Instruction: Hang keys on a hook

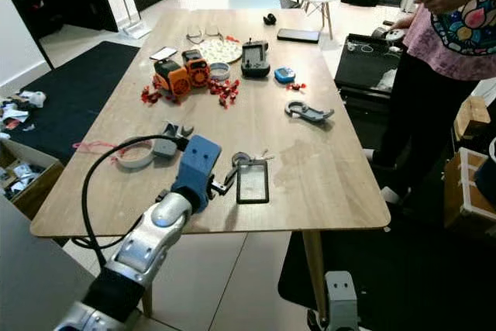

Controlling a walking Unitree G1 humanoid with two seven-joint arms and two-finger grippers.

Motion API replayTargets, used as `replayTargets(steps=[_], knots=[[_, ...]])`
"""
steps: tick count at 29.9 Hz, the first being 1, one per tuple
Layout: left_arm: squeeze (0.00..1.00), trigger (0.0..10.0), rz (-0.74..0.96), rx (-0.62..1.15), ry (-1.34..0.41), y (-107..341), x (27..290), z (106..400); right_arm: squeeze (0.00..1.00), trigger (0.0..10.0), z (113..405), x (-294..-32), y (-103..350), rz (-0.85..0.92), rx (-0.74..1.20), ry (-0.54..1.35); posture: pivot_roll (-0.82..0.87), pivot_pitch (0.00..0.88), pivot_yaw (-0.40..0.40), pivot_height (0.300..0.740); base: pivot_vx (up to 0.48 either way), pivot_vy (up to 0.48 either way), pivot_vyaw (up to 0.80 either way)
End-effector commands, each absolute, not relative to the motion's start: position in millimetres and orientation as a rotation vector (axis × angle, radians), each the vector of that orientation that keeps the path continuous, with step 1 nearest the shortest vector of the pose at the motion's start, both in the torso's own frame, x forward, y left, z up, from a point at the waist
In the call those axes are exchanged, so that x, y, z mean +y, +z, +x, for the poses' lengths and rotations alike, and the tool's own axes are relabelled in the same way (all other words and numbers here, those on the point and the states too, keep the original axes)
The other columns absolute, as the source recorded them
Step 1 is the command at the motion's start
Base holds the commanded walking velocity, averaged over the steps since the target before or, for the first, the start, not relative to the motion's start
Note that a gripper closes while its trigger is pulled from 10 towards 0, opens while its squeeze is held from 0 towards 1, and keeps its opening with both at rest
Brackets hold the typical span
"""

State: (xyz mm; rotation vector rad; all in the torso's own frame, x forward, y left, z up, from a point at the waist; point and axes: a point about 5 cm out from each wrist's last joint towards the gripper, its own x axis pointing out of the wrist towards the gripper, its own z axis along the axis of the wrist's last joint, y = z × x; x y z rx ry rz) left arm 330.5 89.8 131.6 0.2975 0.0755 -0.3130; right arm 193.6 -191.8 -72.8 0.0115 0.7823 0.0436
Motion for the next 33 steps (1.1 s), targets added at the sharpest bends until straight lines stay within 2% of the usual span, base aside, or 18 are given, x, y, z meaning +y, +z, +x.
replayTargets(steps=[1,8,19,26,33], knots=[[0.0,10.0,0.34,0.09,-0.253,122,93,334,0.0,10.0,189,-192,-75,0.017,0.798,0.041,0.02,0.084,0.007,0.74,0.0,0.0,0.0],[0.0,10.0,0.296,0.124,-0.252,112,95,338,0.0,10.0,190,-191,-75,0.017,0.797,0.046,0.02,0.092,0.006,0.74,0.0,0.0,0.0],[0.0,10.0,-0.016,0.248,-0.34,113,66,340,0.0,10.0,193,-190,-73,0.018,0.784,0.053,0.02,0.098,0.008,0.74,0.0,0.0,0.0],[0.0,10.0,0.022,0.246,-0.351,111,60,339,0.0,10.0,193,-191,-73,0.016,0.782,0.054,0.02,0.09,0.008,0.74,0.0,0.0,0.0],[0.0,10.0,-0.009,0.329,-0.384,103,53,333,0.0,10.0,195,-190,-72,0.018,0.776,0.055,0.02,0.081,0.008,0.74,0.0,0.0,0.0]])
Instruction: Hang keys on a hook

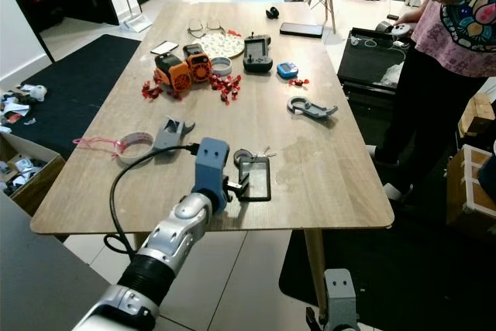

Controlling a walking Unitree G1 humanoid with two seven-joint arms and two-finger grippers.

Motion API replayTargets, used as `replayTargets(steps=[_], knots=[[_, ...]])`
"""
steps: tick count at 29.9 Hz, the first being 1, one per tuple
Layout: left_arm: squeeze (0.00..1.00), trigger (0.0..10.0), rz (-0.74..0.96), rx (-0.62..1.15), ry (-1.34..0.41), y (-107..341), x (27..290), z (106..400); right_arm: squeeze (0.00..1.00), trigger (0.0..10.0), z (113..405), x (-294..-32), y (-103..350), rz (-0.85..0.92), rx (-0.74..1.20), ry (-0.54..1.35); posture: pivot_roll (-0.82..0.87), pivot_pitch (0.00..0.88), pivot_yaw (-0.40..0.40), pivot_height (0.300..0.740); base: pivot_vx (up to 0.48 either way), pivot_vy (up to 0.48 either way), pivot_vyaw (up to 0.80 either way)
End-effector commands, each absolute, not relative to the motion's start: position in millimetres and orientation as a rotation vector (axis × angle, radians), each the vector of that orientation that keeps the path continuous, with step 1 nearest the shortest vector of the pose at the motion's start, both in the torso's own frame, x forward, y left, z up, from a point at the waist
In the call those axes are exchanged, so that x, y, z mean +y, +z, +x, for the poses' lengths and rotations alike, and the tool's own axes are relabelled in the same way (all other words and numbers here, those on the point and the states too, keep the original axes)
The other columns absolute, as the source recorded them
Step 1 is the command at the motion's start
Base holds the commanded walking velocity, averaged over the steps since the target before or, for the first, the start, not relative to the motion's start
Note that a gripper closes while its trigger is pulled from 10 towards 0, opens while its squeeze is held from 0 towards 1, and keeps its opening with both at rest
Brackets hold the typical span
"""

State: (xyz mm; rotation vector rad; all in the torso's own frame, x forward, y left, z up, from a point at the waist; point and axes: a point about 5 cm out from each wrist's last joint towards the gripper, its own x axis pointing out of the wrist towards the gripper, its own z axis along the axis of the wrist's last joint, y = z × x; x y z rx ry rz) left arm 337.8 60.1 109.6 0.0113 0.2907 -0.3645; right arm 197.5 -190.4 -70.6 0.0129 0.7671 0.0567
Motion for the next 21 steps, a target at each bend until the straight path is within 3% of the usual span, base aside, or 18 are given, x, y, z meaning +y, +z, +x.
replayTargets(steps=[1,21], knots=[[0.0,10.0,-0.006,0.354,-0.386,99,49,330,0.0,10.0,195,-190,-72,0.018,0.775,0.056,0.02,0.081,0.007,0.74,0.0,0.0,0.0],[0.0,10.0,0.007,0.438,-0.365,91,35,323,0.0,10.0,196,-188,-72,0.024,0.777,0.059,0.02,0.094,0.014,0.74,0.0,0.0,0.0]])
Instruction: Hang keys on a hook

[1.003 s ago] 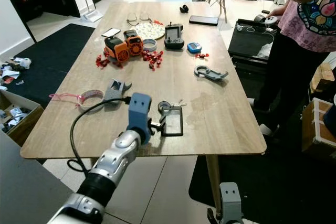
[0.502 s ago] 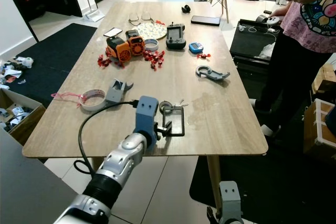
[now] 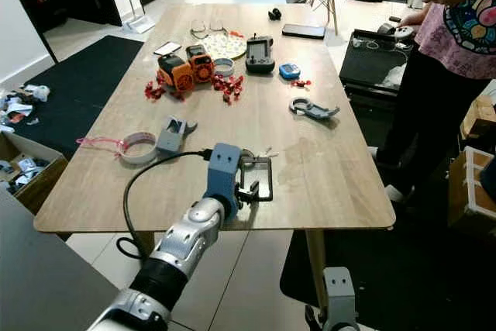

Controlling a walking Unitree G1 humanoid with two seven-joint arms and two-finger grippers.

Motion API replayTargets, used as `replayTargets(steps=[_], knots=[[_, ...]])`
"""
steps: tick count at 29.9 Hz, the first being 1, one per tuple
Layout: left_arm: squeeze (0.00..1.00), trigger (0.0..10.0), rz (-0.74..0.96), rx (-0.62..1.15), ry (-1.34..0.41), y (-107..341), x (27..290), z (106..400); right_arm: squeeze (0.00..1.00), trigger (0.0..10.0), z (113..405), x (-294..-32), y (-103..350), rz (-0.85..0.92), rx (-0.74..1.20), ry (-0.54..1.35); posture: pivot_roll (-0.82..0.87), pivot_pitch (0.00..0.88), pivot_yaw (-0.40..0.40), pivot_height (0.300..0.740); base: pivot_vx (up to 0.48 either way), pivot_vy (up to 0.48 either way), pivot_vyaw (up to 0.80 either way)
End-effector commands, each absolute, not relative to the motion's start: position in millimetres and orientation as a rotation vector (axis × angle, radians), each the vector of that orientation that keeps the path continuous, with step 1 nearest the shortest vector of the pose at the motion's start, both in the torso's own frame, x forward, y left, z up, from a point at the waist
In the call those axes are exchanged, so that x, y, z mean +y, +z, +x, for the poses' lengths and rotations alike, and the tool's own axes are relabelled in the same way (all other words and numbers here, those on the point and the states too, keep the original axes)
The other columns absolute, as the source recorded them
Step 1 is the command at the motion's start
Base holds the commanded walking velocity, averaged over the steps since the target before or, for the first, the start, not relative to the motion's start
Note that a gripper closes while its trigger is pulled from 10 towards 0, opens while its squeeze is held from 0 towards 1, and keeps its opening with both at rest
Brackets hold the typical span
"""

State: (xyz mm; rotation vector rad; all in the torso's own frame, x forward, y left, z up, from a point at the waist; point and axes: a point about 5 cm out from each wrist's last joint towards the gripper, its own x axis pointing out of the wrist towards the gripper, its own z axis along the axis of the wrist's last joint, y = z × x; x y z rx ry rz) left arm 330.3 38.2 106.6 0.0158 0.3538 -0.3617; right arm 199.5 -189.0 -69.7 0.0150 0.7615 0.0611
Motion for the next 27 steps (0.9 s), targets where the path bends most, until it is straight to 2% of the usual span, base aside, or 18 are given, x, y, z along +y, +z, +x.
replayTargets(steps=[1,2,3,5,6,7,27], knots=[[0.0,10.0,0.007,0.438,-0.365,91.5,34.8,323.0,0.0,10.0,195.5,-187.6,-72.2,0.024,0.777,0.059,0.02,0.094,0.014,0.74,0.0,0.0,0.0],[0.0,9.5,0.008,0.44,-0.366,91.5,33.8,322.7,0.0,10.0,195.5,-187.4,-72.2,0.025,0.777,0.059,0.02,0.095,0.016,0.74,0.0,0.0,0.0],[0.0,3.9,0.008,0.447,-0.37,91.6,31.4,321.3,0.0,10.0,195.5,-187.2,-72.2,0.026,0.777,0.059,0.02,0.093,0.017,0.74,0.0,0.0,0.0],[0.0,3.6,0.008,0.452,-0.372,91.7,30.5,320.8,0.0,10.0,195.5,-187.2,-72.3,0.026,0.777,0.058,0.02,0.093,0.017,0.74,0.0,0.0,0.0],[0.0,0.7,0.007,0.455,-0.372,91.7,30.1,320.4,0.0,10.0,195.5,-187.2,-72.3,0.027,0.777,0.058,0.02,0.092,0.017,0.74,0.0,0.0,0.0],[0.0,0.0,0.007,0.456,-0.376,91.7,29.4,320.0,0.0,10.0,195.4,-187.2,-72.3,0.027,0.777,0.057,0.02,0.092,0.017,0.74,0.0,0.0,0.0],[0.0,0.0,0.025,0.468,-0.371,91.3,30.1,318.4,0.0,10.0,196.0,-189.6,-71.9,0.022,0.779,0.052,0.02,0.091,0.013,0.74,0.0,0.0,0.0]])
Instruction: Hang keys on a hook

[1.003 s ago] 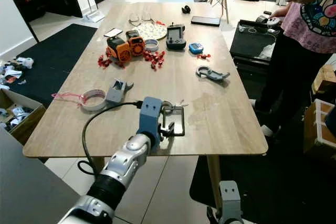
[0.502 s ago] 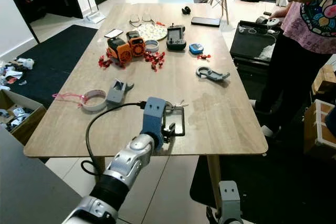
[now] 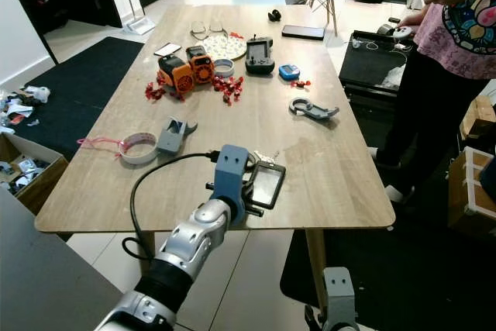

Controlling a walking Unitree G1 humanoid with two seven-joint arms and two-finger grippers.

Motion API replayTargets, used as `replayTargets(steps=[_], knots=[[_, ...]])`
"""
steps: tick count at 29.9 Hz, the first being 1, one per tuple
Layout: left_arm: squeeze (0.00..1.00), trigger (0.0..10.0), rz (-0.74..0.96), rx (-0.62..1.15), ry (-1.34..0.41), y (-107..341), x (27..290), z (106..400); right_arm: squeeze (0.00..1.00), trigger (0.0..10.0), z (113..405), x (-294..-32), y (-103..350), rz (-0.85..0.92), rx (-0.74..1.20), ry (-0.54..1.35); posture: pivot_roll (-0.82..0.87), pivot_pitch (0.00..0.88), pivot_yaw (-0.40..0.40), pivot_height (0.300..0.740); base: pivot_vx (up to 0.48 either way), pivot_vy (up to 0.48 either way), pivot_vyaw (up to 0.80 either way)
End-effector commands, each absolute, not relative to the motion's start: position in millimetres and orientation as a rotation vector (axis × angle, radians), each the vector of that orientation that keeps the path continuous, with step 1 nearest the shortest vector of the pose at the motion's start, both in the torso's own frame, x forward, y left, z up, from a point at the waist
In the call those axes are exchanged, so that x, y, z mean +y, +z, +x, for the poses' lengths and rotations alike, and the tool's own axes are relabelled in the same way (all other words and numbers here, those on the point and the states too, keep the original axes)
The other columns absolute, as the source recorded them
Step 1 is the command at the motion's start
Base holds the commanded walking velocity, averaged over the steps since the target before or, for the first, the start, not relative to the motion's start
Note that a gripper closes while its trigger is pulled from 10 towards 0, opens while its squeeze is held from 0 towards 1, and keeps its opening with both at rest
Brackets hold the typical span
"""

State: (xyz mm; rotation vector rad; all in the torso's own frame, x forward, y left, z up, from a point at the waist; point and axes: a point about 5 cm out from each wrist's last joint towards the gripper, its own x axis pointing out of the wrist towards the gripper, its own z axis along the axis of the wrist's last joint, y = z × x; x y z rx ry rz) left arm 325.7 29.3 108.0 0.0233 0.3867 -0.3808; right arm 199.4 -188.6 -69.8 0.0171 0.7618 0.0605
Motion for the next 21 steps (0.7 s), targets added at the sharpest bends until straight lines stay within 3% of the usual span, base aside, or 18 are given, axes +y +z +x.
replayTargets(steps=[1,11,16,21], knots=[[0.0,0.0,0.025,0.468,-0.371,91,30,318,0.0,10.0,196,-190,-72,0.022,0.779,0.052,0.02,0.091,0.013,0.74,0.0,0.0,0.0],[0.0,0.0,0.086,0.304,-0.491,104,47,328,0.0,10.0,198,-189,-71,0.026,0.774,0.051,0.02,0.09,0.013,0.74,0.0,0.0,0.0],[0.0,0.0,-0.031,0.278,-0.592,115,59,330,0.0,10.0,198,-188,-71,0.027,0.773,0.052,0.03,0.089,0.011,0.74,0.0,0.0,0.0],[0.0,0.0,-0.095,0.257,-0.554,126,76,340,0.0,10.0,199,-188,-71,0.027,0.774,0.052,0.03,0.085,0.008,0.74,0.0,0.0,0.0]])
